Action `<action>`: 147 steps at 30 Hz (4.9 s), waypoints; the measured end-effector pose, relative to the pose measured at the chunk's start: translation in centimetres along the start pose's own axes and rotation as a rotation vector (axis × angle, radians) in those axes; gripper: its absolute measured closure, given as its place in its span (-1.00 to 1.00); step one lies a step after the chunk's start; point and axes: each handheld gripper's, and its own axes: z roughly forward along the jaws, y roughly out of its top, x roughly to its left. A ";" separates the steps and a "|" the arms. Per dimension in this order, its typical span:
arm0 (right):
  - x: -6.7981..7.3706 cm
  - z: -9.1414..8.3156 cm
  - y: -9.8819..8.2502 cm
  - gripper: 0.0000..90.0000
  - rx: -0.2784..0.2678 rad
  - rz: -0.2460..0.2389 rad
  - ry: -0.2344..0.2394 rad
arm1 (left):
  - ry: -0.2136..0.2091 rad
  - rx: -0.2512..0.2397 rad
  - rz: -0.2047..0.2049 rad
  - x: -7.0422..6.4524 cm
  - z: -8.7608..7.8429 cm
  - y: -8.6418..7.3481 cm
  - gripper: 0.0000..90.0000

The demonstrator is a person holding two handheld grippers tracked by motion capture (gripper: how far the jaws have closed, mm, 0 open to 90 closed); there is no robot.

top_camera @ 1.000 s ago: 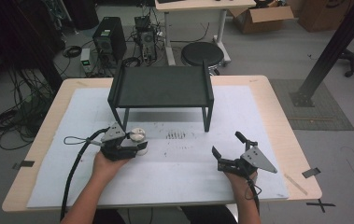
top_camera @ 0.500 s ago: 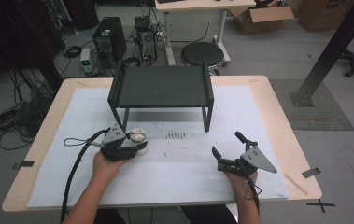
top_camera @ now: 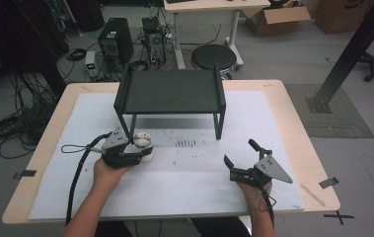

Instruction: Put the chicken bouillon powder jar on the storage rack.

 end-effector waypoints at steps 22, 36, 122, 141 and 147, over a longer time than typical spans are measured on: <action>0.0 0.0 0.0 -1.00 -0.005 0.000 0.003 | -0.065 0.004 0.016 -0.1 -2.2 5.7 -0.04; 0.0 -0.1 0.0 -1.00 -0.006 0.001 0.005 | -0.067 -0.025 0.034 0.2 -3.4 10.0 -0.04; -0.1 -0.2 0.0 -1.00 -0.019 0.011 0.009 | 0.148 0.023 -0.084 5.5 4.3 16.2 -0.04; -0.1 -0.1 0.0 -1.00 -0.016 0.011 0.008 | 0.153 0.022 -0.098 5.6 4.3 16.1 -0.17; -0.1 -0.1 0.0 -1.00 -0.015 0.011 0.008 | 0.151 0.027 -0.112 5.6 4.2 16.0 -0.32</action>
